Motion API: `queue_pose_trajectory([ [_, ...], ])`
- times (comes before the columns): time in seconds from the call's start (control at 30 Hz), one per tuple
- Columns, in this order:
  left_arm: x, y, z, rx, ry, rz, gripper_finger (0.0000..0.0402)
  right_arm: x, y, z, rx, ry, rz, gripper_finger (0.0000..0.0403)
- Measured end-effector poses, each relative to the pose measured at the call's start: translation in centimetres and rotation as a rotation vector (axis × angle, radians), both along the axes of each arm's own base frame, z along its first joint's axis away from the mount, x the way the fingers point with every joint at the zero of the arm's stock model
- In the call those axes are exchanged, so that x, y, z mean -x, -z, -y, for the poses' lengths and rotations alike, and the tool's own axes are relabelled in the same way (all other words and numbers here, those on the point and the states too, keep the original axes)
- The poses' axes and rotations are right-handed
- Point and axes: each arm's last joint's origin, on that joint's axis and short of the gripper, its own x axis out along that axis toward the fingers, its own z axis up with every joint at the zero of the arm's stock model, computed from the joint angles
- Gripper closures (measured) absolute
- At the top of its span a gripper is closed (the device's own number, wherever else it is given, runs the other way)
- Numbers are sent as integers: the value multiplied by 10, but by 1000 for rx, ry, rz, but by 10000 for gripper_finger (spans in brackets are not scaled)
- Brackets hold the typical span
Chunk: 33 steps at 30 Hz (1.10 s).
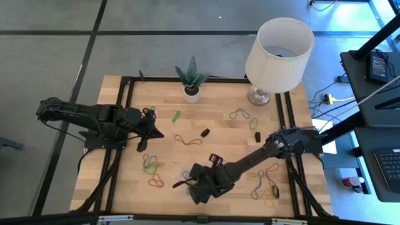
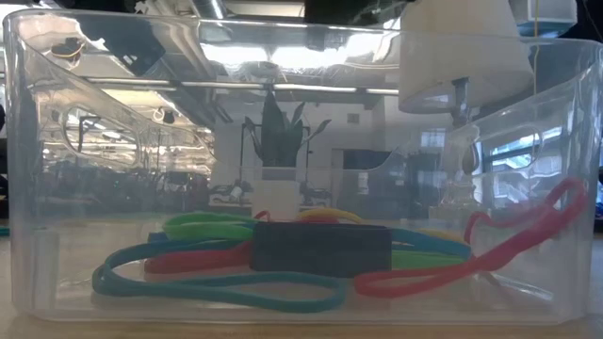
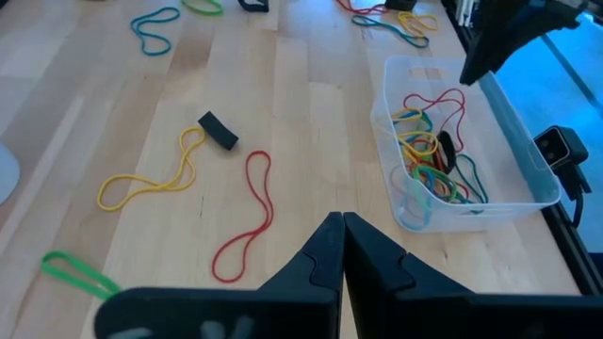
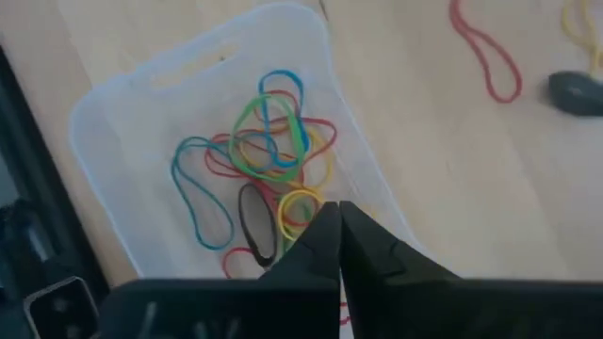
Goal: Pick and place rubber bands into bin
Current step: Put the yellow rubber band into the transparent bin
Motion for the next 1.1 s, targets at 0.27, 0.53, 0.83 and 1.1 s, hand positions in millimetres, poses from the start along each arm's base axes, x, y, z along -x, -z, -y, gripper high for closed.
queue_pose_trajectory([
  [0.27,0,0,0,3,-2,1,396,-3,-2,19,89,-79,-54,401],
  [0.53,-1,-1,0,-3,-11,10,396,4,11,49,121,-133,-73,402],
  [0.83,-1,-1,-3,-51,-75,15,396,79,26,94,-30,-97,241,402],
  [1.1,-10,8,-2,-78,-130,-41,399,168,33,131,-78,-92,374,401],
])
